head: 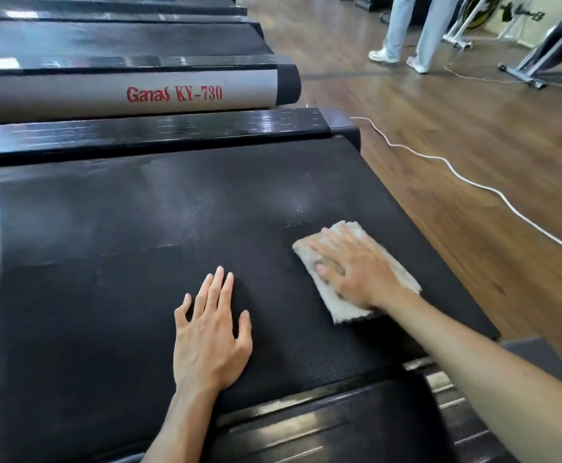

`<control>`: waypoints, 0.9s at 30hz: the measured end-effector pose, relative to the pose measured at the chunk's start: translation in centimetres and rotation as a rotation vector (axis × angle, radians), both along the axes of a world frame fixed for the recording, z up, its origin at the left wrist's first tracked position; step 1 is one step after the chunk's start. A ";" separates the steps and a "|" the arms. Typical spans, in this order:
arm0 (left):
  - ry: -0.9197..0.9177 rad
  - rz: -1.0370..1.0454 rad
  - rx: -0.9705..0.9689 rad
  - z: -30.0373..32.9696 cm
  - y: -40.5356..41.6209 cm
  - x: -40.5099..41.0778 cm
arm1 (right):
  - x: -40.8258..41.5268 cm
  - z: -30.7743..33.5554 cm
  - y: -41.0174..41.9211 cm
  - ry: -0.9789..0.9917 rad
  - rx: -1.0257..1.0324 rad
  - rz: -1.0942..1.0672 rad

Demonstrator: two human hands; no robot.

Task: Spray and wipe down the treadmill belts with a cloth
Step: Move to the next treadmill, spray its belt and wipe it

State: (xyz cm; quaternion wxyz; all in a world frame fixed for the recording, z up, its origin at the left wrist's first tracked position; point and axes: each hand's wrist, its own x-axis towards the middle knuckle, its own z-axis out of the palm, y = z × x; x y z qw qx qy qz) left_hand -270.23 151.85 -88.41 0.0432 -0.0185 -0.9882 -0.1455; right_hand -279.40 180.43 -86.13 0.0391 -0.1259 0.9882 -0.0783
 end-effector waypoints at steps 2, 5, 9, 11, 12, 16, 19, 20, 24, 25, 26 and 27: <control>0.001 -0.003 0.000 -0.1 0.0 0.0 | -3.9 0.1 -0.7 -0.006 0.043 -0.147; -0.008 -0.005 0.000 0.0 -0.1 -0.1 | -8.0 0.0 -4.4 -0.011 0.064 -0.232; -0.010 -0.012 -0.002 0.1 -0.1 -0.1 | -6.5 0.1 -8.8 0.051 0.035 -0.047; -0.001 -0.009 -0.008 0.1 -0.1 -0.2 | -2.9 0.4 -8.2 0.064 -0.029 0.110; -0.002 -0.009 -0.010 0.0 -0.1 -0.1 | -1.0 0.3 -7.2 0.049 -0.054 0.158; -0.002 -0.002 0.006 0.0 0.0 -0.1 | 1.9 -0.3 -1.1 0.029 -0.047 0.096; -0.005 -0.011 -0.001 0.0 0.1 0.0 | -3.2 -0.1 0.1 0.026 0.001 -0.107; -0.004 -0.008 0.004 -0.1 0.0 0.0 | -5.3 -0.1 -0.7 0.032 0.042 -0.161; -0.005 -0.008 -0.001 0.2 0.1 0.1 | -9.8 -0.6 -7.5 0.002 0.036 -0.192; 0.001 -0.008 0.002 0.3 0.1 0.1 | -9.7 -0.7 -9.3 0.010 0.028 -0.136; 0.004 -0.009 0.006 0.2 0.0 0.0 | -8.9 -0.7 -10.8 0.025 0.027 -0.066; 0.004 -0.009 0.009 0.2 0.0 -0.1 | -7.5 -0.7 -11.5 0.042 0.020 -0.002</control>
